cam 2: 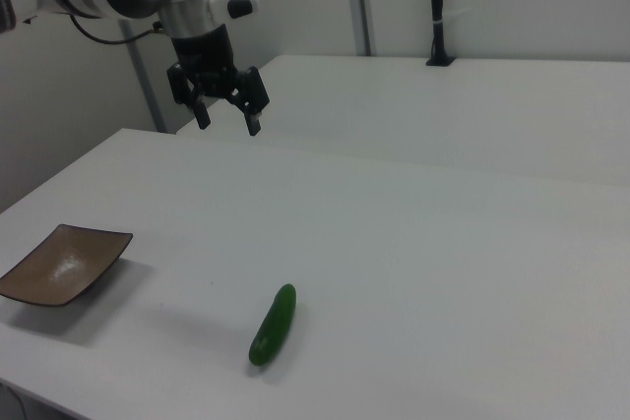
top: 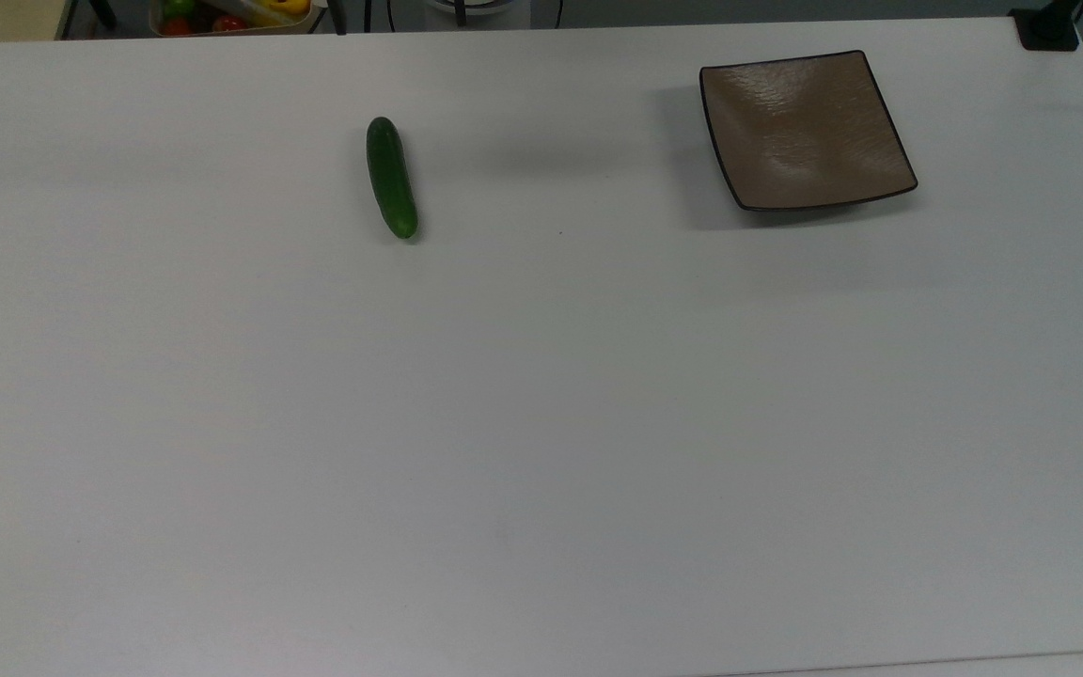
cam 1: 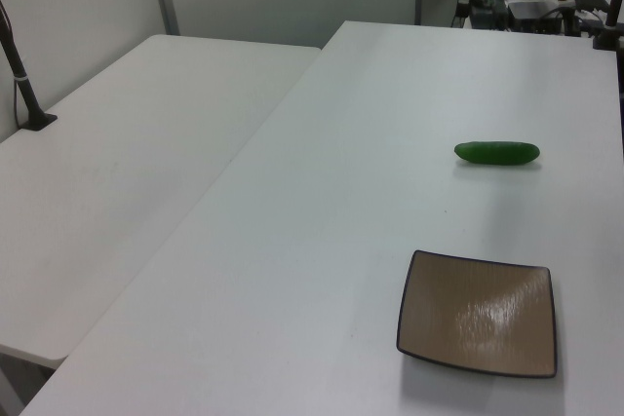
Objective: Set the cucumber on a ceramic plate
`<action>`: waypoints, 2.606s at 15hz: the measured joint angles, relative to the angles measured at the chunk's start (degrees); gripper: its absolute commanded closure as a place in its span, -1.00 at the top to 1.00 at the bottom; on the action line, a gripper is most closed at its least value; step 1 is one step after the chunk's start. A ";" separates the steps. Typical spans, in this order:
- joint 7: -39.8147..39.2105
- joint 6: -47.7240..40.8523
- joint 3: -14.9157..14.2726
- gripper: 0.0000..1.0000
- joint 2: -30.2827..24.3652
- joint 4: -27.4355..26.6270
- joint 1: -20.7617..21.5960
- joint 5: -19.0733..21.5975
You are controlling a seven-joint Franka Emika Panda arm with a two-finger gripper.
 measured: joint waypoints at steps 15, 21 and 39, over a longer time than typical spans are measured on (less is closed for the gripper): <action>-1.10 0.00 0.03 1.00 0.01 -4.34 0.03 0.00; -4.75 -1.03 0.01 1.00 0.01 -7.23 -1.02 -0.24; -13.12 13.26 0.01 1.00 -1.09 -29.05 -2.27 -5.29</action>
